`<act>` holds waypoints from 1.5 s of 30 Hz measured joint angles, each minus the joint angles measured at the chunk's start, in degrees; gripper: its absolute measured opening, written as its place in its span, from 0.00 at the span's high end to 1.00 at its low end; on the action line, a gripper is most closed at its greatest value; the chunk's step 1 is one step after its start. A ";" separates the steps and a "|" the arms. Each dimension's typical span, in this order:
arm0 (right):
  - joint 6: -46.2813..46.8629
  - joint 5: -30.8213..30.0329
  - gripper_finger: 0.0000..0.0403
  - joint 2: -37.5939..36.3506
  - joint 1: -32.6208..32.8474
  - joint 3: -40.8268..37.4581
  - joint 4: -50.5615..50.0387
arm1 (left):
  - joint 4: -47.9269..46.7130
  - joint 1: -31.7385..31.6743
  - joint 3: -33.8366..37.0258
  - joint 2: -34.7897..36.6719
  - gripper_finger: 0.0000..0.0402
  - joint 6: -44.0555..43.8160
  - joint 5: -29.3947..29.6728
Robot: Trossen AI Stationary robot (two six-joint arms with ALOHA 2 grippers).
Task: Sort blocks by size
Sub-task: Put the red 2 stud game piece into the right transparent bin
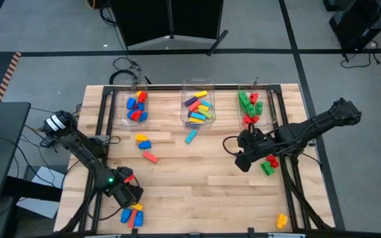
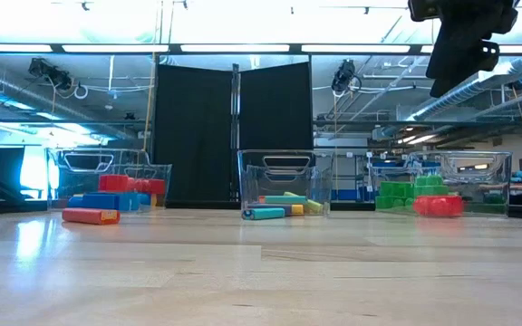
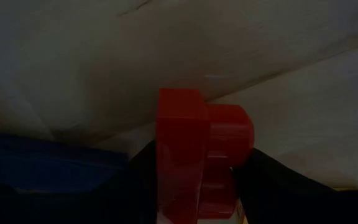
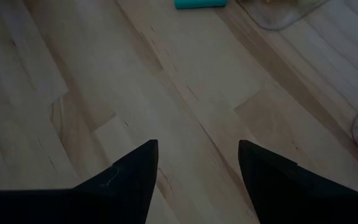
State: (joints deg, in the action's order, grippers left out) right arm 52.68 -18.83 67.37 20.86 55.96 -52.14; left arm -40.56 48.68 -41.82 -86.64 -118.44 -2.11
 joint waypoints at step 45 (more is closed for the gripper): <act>-6.54 -9.71 0.42 -19.40 1.10 -23.62 43.34 | 40.30 -45.75 -14.19 5.48 0.57 81.04 14.57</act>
State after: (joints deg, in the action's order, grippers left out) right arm 46.14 -28.54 47.97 21.96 32.35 -8.80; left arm -0.26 2.92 -56.01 -81.15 -37.40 12.45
